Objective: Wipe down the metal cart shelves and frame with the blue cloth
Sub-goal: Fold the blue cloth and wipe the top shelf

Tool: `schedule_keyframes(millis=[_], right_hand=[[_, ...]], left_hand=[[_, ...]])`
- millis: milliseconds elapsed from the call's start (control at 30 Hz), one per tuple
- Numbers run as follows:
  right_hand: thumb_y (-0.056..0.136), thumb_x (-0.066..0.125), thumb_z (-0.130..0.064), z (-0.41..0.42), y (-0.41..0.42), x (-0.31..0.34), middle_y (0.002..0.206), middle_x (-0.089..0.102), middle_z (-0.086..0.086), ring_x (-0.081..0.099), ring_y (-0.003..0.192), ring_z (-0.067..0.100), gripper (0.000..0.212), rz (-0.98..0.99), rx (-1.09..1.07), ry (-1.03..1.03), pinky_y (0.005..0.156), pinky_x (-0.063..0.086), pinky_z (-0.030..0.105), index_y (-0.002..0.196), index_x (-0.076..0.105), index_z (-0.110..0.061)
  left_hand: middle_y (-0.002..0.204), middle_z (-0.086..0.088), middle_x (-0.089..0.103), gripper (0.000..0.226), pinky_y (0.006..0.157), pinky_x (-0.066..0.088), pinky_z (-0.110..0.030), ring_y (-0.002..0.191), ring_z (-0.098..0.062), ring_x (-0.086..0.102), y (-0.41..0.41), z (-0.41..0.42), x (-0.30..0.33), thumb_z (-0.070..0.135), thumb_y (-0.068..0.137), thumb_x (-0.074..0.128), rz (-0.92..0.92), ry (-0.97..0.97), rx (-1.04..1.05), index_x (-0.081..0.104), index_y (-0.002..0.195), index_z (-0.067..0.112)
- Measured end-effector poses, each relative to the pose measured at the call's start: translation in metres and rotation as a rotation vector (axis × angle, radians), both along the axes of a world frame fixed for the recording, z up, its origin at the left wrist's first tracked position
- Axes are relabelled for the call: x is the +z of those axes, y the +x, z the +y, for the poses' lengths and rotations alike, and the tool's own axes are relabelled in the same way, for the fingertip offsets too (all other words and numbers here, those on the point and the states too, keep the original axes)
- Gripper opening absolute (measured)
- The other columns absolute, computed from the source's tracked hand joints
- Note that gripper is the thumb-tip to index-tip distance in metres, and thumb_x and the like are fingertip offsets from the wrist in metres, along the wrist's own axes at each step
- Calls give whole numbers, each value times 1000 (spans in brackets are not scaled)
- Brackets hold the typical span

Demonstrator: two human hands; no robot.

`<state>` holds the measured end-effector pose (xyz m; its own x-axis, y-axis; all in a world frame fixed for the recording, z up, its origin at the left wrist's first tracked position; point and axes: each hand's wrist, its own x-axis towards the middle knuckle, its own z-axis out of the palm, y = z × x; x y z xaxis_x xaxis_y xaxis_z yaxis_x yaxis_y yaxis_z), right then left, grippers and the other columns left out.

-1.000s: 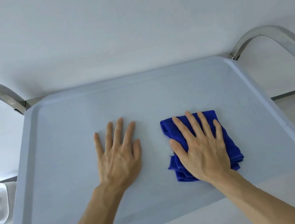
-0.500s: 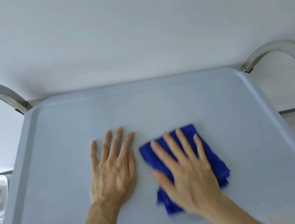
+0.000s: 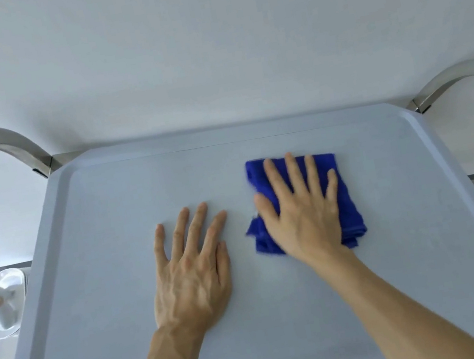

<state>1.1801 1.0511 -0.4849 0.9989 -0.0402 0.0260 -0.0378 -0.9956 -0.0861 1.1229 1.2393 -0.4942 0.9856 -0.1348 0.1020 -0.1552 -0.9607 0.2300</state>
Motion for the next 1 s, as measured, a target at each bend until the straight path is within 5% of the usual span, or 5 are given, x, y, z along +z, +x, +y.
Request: schedule_keyframes(millis=[233,500,667,800,1000], right_hand=[[100,40,-55,-66,-62,1,160,32,-6,24,150,22,53,-27,566,59,118,23,55,150,40,-36],[96,50,-53,-43,76,4,143,48,11,36,139,32,53,-127,-245,129,114,19,64,138,52,-20],[97,43,-52,29,67,0,157,38,9,26,148,37,57,-95,226,88,118,12,61,147,47,-25],[100,32,-56,7,48,-3,162,30,-4,21,151,23,55,-52,568,18,122,14,52,151,35,-38],[100,30,-55,-69,92,3,163,28,-2,20,151,25,56,-55,55,-5,121,14,52,153,32,-35]], left_hand=[[157,-1,39,49,119,18,-56,148,-25,30,0,0,-4,33,101,28,8,-1,-7,46,146,27],[156,-1,41,49,118,20,-58,147,-26,32,2,1,-4,33,100,30,-11,-23,-12,47,145,27],[154,-3,44,49,117,22,-59,145,-27,35,1,2,-3,31,98,34,-27,-31,-13,53,142,23],[154,-4,44,48,117,22,-59,145,-28,35,1,3,-5,31,99,34,-41,-37,-26,52,142,24],[156,-1,41,49,119,19,-57,147,-25,32,2,0,-3,32,99,32,-13,-30,-16,49,145,27]])
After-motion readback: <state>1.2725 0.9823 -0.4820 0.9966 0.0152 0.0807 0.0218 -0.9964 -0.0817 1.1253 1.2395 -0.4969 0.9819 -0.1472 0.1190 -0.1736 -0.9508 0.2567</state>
